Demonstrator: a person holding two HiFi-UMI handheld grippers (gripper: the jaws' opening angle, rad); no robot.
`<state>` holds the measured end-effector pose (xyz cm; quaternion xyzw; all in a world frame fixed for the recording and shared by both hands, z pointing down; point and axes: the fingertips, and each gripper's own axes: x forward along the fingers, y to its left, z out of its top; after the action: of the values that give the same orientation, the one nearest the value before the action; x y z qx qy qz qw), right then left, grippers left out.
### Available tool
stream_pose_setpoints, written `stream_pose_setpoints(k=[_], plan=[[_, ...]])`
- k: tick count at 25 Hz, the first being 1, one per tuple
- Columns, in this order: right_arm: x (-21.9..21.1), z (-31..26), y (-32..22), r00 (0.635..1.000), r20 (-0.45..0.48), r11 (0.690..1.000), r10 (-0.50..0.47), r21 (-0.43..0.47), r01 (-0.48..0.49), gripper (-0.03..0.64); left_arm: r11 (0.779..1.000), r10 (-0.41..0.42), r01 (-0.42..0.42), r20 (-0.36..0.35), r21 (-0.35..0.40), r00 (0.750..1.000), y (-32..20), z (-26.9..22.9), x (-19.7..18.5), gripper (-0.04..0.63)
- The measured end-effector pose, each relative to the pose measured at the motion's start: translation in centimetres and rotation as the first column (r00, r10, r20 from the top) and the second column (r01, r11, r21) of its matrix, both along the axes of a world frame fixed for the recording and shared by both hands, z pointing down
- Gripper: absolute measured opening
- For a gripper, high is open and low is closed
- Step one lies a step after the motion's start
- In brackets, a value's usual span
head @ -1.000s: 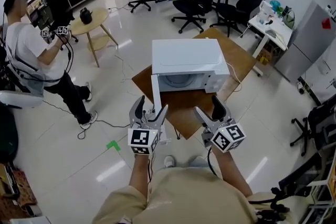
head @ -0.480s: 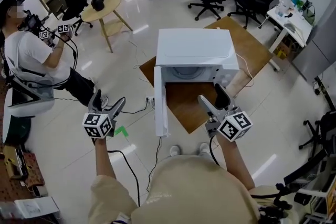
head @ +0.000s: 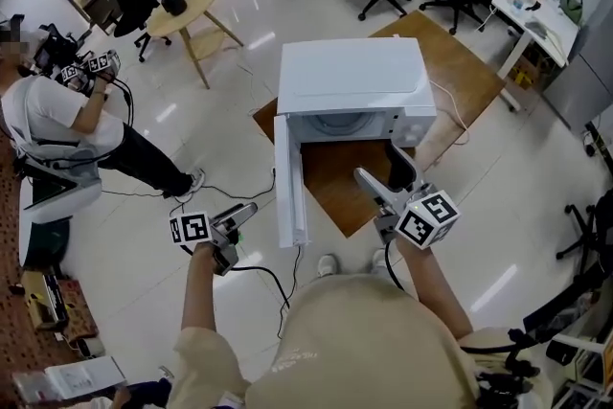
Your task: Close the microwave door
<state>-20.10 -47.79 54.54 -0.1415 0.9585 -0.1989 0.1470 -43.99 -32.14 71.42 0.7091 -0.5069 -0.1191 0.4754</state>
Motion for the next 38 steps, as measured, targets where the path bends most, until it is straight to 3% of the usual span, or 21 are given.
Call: stream_pose_setpoints(k=[2,5,12,18,23,28,38], plan=[[0.3,-0.1,-0.5,1.0,0.003,1.0,0.006,0.002,-0.006,0.397,1.0,0.026,-0.027,-0.037,-0.006,0.999,-0.4,1.2,1.7,0.387],[0.8,0.2,-1.3,1.0,0.003,1.0,0.02,-0.005,-0.02,0.397,0.997,0.07,-0.07,-0.038,-0.01,0.997,-1.5,2.5,3.8,0.377],[2.6,0.7,-2.4,0.998,0.003,0.998,0.057,-0.018,-0.057,0.396,0.992,0.121,-0.119,0.03,-0.051,0.992,-3.7,4.7,6.7,0.209],[5.3,-0.6,-2.7,0.996,-0.002,0.995,0.094,0.012,-0.094,0.396,0.994,0.096,-0.098,-0.039,-0.051,0.995,-5.5,4.2,9.8,0.232],[6.7,-0.6,-2.6,0.992,-0.005,0.992,0.127,0.024,-0.127,0.396,0.998,0.029,-0.033,-0.069,-0.057,0.997,-7.8,4.6,12.3,0.253],[7.5,-1.7,-1.5,0.989,-0.05,0.985,0.139,0.113,-0.133,0.396,0.996,-0.044,0.037,-0.086,-0.081,0.995,-9.9,4.0,14.5,0.264],[9.9,-1.1,-2.6,0.981,-0.049,0.98,0.187,0.072,-0.183,0.394,0.983,-0.135,0.114,-0.149,-0.142,0.98,-15.7,4.8,17.3,0.311]])
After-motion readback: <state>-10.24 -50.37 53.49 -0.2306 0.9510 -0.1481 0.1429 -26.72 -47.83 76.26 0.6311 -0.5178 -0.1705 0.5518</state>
